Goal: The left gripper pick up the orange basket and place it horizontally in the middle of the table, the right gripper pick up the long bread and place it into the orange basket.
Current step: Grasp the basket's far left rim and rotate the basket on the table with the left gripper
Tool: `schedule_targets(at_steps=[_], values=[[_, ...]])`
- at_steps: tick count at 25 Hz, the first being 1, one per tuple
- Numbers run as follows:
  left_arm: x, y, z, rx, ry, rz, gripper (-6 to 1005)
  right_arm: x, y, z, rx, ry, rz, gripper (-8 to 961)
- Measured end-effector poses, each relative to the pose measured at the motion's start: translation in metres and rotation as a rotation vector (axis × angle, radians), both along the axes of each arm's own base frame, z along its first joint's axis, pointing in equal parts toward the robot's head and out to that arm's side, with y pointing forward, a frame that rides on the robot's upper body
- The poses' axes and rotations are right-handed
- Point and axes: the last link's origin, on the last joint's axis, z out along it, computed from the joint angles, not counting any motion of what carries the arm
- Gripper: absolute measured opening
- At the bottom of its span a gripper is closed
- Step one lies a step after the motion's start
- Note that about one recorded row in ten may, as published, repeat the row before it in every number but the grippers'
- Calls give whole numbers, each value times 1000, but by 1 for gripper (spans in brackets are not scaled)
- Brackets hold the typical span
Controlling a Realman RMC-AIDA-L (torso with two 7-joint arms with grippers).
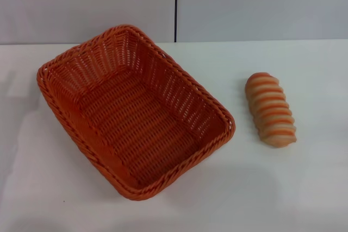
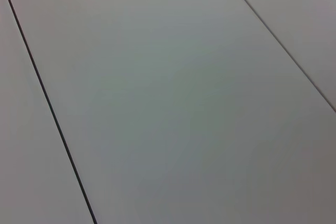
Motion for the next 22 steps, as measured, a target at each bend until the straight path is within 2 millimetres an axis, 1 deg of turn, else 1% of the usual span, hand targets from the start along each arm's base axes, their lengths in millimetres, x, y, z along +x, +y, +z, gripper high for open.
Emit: schedule_targets(at_steps=[8,18,22], values=[[-1,0,0,-3,-10,4,748,0,0,0,0,0,0,524],[-3,1,3,-21,-36,-6,747,0,0,0,0,0,0,523],[-4,3,7,-37,-49,-26,746,0,0,0,0,0,0,523]])
